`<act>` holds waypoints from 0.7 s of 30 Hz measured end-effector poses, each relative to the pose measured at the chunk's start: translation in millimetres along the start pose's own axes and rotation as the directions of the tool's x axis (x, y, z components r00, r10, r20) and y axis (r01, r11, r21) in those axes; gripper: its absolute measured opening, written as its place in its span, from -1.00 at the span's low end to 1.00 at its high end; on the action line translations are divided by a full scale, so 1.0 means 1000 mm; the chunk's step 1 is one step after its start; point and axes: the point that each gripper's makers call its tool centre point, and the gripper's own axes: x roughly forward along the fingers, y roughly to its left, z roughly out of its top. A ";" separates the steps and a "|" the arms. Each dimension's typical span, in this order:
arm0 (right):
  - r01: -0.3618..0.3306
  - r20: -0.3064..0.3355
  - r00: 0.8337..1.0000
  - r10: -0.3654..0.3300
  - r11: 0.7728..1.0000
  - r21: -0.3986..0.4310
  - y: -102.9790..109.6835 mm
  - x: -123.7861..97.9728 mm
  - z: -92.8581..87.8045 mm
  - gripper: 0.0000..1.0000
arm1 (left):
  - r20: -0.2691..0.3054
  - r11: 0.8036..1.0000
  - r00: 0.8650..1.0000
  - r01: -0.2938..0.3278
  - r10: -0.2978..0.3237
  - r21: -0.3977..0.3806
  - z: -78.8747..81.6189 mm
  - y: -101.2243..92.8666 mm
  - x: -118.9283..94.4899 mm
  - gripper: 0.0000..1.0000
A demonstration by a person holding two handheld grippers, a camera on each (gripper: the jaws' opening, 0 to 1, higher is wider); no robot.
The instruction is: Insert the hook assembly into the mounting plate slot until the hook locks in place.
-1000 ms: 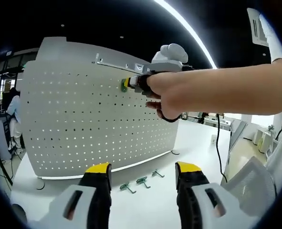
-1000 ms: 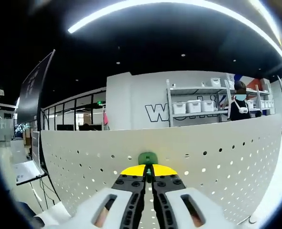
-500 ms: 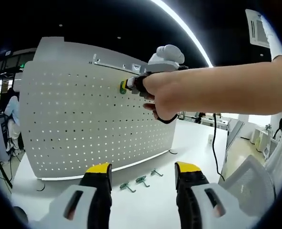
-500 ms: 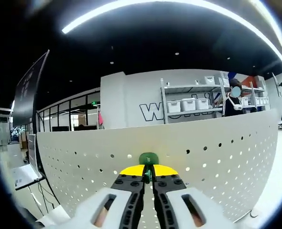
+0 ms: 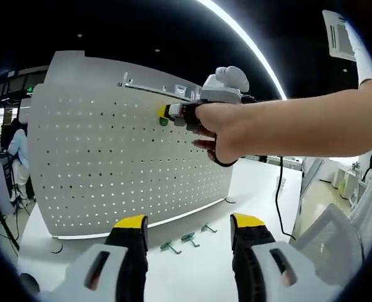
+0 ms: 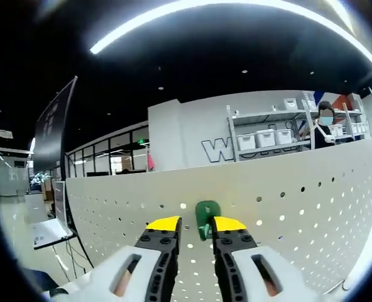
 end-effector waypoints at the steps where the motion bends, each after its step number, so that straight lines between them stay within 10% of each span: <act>1: -0.015 -0.003 1.000 0.015 1.000 -0.019 0.002 0.000 -0.001 -0.50 | 0.004 1.000 1.000 0.002 -0.002 0.003 0.002 -0.001 0.000 0.08; 21: -0.137 0.018 0.990 0.138 0.990 -0.038 0.000 -0.010 0.002 -0.22 | 0.019 0.999 0.999 -0.043 0.043 0.022 0.007 0.002 -0.001 0.11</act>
